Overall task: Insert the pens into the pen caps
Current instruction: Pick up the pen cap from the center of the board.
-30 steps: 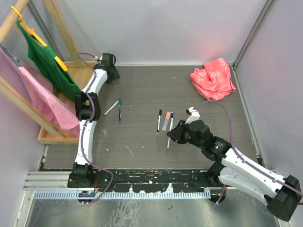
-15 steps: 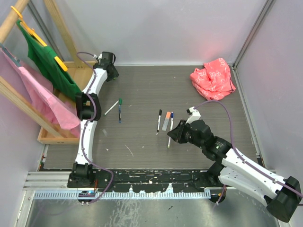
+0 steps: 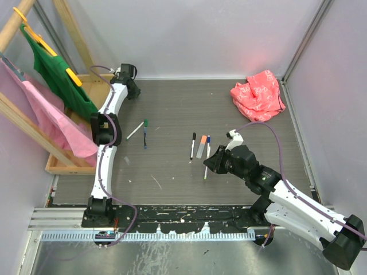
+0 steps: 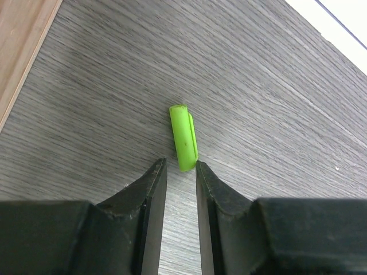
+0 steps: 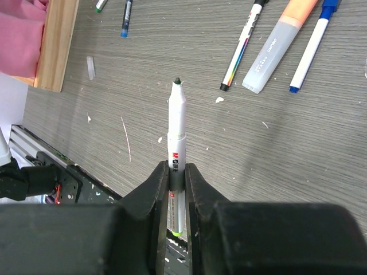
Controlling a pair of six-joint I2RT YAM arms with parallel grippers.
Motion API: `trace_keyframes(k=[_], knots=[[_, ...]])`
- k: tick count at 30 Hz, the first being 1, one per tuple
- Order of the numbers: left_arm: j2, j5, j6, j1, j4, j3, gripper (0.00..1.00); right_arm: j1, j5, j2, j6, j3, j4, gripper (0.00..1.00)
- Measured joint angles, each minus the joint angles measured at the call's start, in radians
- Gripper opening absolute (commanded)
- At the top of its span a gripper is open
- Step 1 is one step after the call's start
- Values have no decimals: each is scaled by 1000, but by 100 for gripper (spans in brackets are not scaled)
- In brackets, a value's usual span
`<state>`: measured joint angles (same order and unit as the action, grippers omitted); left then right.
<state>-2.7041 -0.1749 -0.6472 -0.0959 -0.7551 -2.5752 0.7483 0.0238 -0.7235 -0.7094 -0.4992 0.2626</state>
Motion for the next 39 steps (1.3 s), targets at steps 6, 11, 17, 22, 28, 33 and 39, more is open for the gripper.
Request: trace_keyframes(k=[6,11,17,22,28,33,39], knots=[[0,0,0,0,-7,-1,21,-6,-1,0,0,0,0,0],[0,0,1,1,-11,-1,19,-6,-4,0,0,0,0,0],[12,0,9,3,6,28,13,-7,-8,0,0,0,0,0],[67,2,18,3,44,129,12,-11,-8,-1,0,0,0,0],[127,7,47,1,59,230,12,-11,-11,-3,1,0,0,0],[249,13,65,-14,112,439,13,-11,-11,-3,1,0,1,0],[401,38,64,-39,175,683,15,-11,-16,-3,1,0,1,0]])
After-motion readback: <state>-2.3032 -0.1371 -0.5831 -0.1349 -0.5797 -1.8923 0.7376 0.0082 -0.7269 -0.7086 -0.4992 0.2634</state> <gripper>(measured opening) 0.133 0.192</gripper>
